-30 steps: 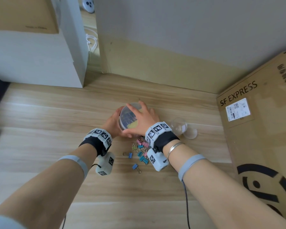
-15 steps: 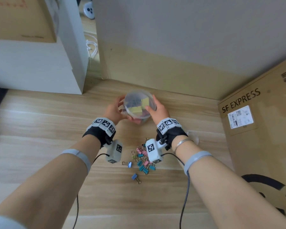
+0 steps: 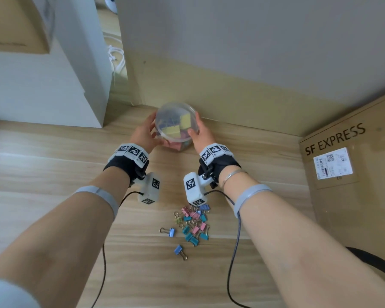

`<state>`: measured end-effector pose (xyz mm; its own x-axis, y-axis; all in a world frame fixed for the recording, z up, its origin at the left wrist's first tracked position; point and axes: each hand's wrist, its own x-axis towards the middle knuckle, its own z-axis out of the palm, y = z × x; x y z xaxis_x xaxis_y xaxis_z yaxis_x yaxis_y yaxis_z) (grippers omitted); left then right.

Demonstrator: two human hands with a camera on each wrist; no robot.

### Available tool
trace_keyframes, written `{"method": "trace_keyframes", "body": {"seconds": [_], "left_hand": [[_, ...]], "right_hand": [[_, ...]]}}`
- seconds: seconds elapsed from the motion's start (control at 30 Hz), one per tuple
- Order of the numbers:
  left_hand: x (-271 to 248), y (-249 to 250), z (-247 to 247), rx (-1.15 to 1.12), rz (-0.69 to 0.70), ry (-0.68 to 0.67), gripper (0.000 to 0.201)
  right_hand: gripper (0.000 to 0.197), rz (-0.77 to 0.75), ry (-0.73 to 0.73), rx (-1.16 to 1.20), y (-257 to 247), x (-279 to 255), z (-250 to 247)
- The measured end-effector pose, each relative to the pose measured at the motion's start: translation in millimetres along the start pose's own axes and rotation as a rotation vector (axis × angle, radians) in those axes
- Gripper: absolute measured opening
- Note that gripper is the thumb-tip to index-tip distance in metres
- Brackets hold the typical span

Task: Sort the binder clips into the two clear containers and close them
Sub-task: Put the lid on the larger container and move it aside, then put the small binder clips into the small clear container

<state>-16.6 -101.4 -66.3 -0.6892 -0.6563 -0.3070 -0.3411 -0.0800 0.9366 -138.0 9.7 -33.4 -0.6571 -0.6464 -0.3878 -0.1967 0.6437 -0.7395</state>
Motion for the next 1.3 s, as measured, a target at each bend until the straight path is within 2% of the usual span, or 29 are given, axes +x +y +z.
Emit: {"method": "trace_keyframes", "body": {"seconds": [0.13,0.23,0.33,0.43,0.53,0.67,0.8,0.93,1.13,1.3], "left_hand": [[-4.6,-6.1,0.9,0.060,0.007,-0.021,0.089],[-13.0,-13.1,7.6,0.198,-0.068,0.018,0.079],[-25.5,-27.3,22.1,0.323,-0.135,0.103,0.058],[-39.4,-38.2,36.7,0.414,-0.157,0.119,0.035],[-56.5,-36.1,56.6,0.547,-0.139,-0.044,0.030],[-84.0,-29.8,86.4,0.672,-0.045,-0.238,0.030],[-104.6,-31.0,102.5,0.768,-0.003,-0.372,0.029],[-123.9,-27.4,115.5,0.845,0.006,-0.495,0.034],[-146.3,-25.5,128.3,0.930,0.045,-0.659,0.036],[-158.6,-24.5,120.9,0.921,0.085,-0.658,0.033]], "right_hand": [[0.065,-0.014,-0.016,-0.014,5.0,-3.4,-3.1],[0.061,0.002,0.011,-0.106,18.6,-12.7,-20.0],[0.043,0.045,0.001,-0.363,44.1,-29.9,-49.7],[0.041,0.127,-0.175,-0.652,65.0,-51.2,-74.8],[0.056,0.162,-0.327,-0.850,78.7,-71.2,-86.5],[0.074,0.147,-0.337,-0.908,94.1,-89.8,-90.7],[0.065,0.188,-0.302,-0.847,104.1,-98.1,-86.7],[0.062,0.031,-0.191,-0.715,91.1,-102.8,-75.4],[0.068,-0.143,-0.226,-0.639,65.7,-106.1,-37.3],[0.072,-0.176,-0.271,-0.687,67.9,-110.9,-9.0]]}}
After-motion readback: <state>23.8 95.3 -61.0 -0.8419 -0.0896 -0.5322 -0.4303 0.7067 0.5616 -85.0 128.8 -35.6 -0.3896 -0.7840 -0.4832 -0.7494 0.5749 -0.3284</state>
